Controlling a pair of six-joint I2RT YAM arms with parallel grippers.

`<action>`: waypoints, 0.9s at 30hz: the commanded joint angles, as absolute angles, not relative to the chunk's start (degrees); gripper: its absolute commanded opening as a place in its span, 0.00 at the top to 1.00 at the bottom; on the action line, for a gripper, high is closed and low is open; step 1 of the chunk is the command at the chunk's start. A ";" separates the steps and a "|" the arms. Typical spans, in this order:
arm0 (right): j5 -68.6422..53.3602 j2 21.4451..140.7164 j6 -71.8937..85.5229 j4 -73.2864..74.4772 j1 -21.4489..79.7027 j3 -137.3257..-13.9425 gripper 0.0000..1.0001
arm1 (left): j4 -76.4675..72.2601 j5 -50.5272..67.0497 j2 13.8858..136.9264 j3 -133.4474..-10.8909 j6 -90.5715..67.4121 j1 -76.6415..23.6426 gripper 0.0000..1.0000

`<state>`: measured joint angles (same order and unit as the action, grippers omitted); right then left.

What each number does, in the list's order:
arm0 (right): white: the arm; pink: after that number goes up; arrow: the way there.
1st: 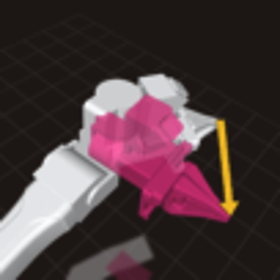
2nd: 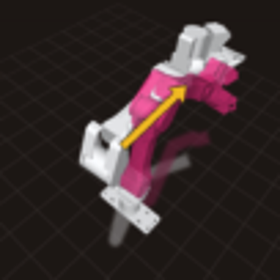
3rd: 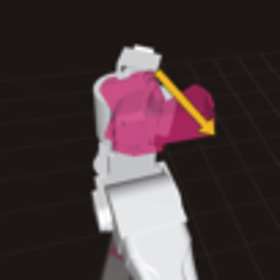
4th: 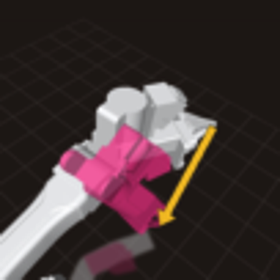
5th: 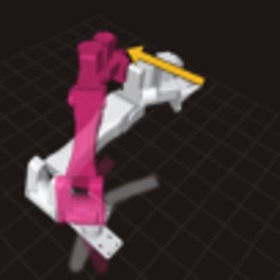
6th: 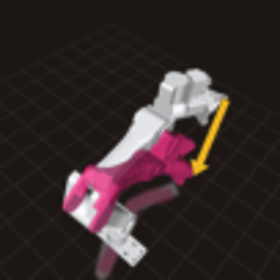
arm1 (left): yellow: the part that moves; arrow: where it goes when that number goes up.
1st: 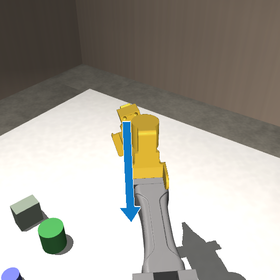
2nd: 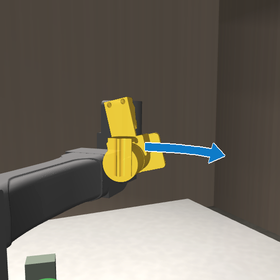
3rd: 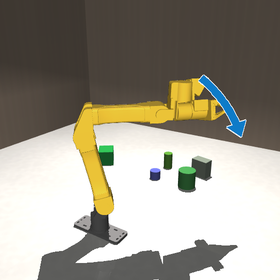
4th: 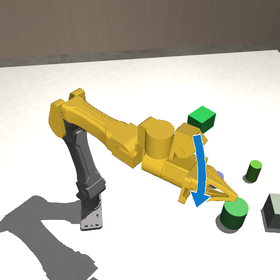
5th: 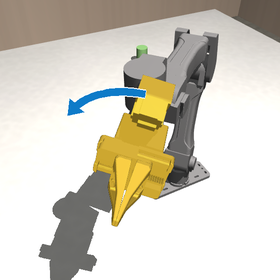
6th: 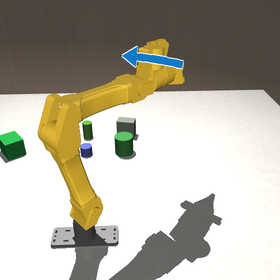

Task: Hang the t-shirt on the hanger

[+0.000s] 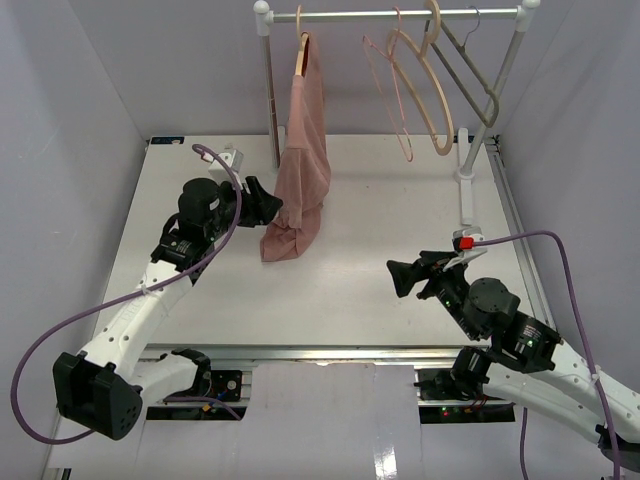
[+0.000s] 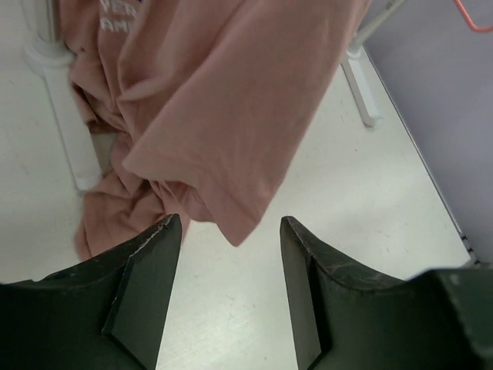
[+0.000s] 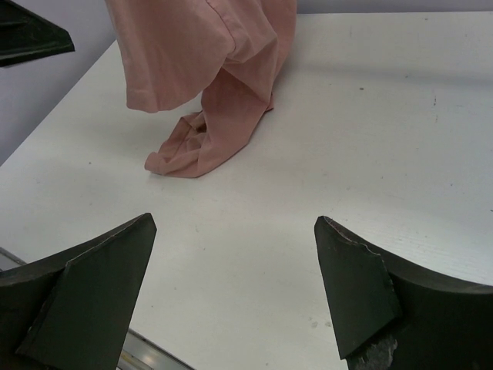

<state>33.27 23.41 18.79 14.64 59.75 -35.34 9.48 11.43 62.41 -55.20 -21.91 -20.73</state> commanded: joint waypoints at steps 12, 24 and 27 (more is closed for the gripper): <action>28.42 19.63 15.69 8.50 59.88 -32.92 0.10 | 2.78 25.76 77.36 -73.33 -11.06 -17.13 0.62; 27.28 16.66 15.03 8.00 59.87 -31.53 0.09 | -5.15 32.37 79.88 -70.48 -8.73 -15.64 0.70; 27.42 16.52 15.03 7.91 59.94 -31.38 0.09 | -7.62 33.65 78.67 -67.79 -9.49 -15.56 0.83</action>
